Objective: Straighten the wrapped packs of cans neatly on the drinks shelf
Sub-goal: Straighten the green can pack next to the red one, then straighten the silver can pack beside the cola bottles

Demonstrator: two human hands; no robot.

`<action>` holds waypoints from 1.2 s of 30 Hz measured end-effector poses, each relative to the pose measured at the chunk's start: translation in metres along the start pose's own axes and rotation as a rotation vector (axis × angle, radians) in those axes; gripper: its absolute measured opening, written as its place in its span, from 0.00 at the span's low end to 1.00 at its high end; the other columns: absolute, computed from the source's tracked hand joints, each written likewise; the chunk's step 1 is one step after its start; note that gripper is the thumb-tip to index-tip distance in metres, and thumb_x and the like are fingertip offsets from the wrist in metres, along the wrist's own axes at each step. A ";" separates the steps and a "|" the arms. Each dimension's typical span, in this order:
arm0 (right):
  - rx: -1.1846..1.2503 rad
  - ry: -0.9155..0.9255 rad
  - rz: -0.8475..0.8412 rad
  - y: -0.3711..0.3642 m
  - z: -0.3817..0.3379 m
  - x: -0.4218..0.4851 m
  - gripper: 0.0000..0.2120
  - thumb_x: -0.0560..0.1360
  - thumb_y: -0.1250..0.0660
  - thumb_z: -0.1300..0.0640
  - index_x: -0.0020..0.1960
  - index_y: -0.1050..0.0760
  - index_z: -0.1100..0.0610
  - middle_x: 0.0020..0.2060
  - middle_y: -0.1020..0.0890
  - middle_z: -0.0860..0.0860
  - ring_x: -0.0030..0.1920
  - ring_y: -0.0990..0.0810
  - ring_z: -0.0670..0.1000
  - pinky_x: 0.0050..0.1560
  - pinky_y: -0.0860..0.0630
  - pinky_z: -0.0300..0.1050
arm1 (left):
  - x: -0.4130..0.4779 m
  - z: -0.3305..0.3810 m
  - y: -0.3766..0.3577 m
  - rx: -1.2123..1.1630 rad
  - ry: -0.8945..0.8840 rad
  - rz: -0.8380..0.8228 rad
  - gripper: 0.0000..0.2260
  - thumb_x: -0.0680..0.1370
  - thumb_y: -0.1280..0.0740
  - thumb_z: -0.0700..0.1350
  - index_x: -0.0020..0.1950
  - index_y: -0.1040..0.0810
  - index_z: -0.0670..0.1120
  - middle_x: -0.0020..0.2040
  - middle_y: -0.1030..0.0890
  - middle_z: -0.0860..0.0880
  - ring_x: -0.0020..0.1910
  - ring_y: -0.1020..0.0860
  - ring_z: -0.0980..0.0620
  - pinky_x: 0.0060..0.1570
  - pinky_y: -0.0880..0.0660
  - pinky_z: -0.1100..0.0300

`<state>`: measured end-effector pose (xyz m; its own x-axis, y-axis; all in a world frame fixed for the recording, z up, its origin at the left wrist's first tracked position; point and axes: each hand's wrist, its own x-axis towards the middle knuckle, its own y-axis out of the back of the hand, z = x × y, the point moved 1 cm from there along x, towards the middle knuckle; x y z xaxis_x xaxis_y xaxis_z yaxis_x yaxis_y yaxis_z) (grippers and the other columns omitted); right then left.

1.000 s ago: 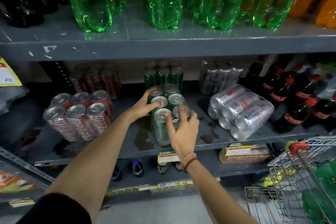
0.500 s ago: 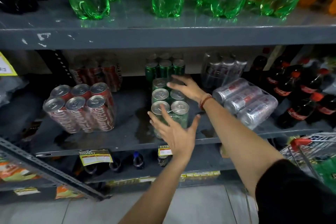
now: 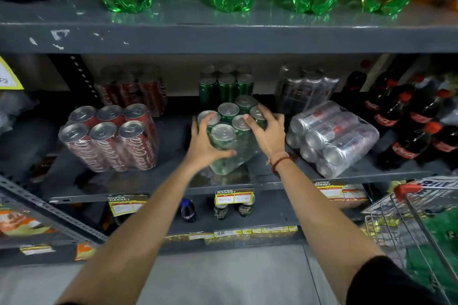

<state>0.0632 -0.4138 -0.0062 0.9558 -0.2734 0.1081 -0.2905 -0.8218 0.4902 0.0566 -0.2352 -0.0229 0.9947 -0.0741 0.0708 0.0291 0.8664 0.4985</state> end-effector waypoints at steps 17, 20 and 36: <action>-0.076 0.011 0.058 -0.001 -0.011 -0.043 0.31 0.74 0.38 0.38 0.73 0.38 0.48 0.65 0.35 0.59 0.58 0.25 0.63 0.57 0.29 0.50 | 0.051 0.007 0.065 0.320 0.031 -0.494 0.53 0.59 0.19 0.48 0.75 0.49 0.58 0.78 0.47 0.47 0.76 0.47 0.47 0.73 0.44 0.52; -0.018 0.079 0.176 0.036 -0.007 -0.038 0.29 0.76 0.36 0.45 0.73 0.38 0.51 0.66 0.35 0.60 0.63 0.29 0.58 0.60 0.36 0.39 | 0.051 0.053 0.058 0.441 0.022 -0.439 0.57 0.59 0.20 0.53 0.76 0.55 0.56 0.78 0.49 0.46 0.76 0.47 0.45 0.72 0.43 0.52; 0.101 -0.500 0.218 0.186 0.103 0.001 0.55 0.56 0.30 0.34 0.76 0.54 0.43 0.67 0.28 0.59 0.62 0.25 0.62 0.65 0.29 0.55 | 0.103 0.161 -0.182 0.306 -0.275 -0.711 0.37 0.75 0.36 0.58 0.77 0.50 0.48 0.77 0.44 0.49 0.76 0.45 0.49 0.68 0.49 0.63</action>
<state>0.0056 -0.6189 -0.0038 0.7423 -0.6264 -0.2378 -0.5057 -0.7566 0.4145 0.1379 -0.4801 0.0328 0.6877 -0.7079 -0.1611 0.5759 0.3968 0.7148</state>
